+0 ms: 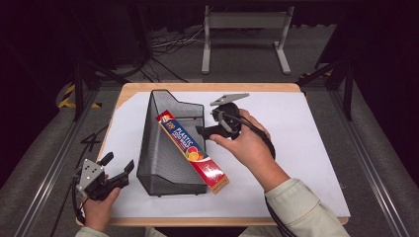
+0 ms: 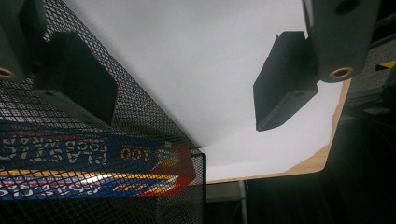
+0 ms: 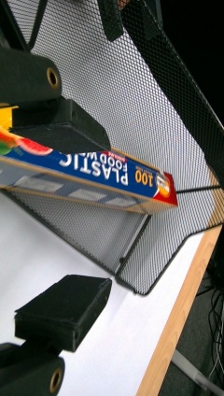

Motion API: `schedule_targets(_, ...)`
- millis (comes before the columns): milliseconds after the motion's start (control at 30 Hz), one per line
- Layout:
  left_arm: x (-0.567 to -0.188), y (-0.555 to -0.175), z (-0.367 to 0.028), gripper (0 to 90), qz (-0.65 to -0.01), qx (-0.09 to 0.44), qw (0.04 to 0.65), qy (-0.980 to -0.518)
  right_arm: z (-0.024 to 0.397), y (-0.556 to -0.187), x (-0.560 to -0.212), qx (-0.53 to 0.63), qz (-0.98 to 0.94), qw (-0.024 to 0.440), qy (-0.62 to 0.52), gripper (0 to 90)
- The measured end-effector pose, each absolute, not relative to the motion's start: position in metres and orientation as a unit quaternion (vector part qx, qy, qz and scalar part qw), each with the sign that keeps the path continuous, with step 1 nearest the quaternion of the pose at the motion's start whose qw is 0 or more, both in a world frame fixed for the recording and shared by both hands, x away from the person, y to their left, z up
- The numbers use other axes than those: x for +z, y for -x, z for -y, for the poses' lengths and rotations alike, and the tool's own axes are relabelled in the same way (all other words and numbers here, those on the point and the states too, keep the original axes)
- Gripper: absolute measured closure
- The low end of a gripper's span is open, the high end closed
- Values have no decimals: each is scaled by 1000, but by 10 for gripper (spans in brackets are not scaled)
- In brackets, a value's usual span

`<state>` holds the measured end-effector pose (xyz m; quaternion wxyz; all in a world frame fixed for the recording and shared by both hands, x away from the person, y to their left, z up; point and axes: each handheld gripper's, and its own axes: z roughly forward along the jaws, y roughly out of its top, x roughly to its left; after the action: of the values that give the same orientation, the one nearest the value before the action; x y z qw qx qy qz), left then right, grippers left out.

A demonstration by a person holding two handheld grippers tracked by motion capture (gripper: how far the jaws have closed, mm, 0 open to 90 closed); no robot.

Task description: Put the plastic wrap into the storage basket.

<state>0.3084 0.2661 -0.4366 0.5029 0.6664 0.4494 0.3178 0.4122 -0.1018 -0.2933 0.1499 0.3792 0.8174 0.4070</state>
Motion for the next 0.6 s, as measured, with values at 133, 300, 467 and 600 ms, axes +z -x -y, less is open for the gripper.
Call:
schedule_targets(133, -437, -309, -266, 230, -449, 317, 503, -667, 119, -410, -290, 416, -810, 153, -384, 288)
schedule_targets(300, -437, -309, -265, 230, -450, 316, 504, -665, 147, -406, -287, 421, -802, 168, -390, 284)
schedule_targets(467, -437, -309, -265, 230, -451, 317, 502, -666, 177, -402, -287, 430, -792, 177, -395, 282)
schedule_targets(600, -438, -309, -266, 230, -453, 316, 500, -666, 201, -399, -290, 433, -791, 175, -396, 272)
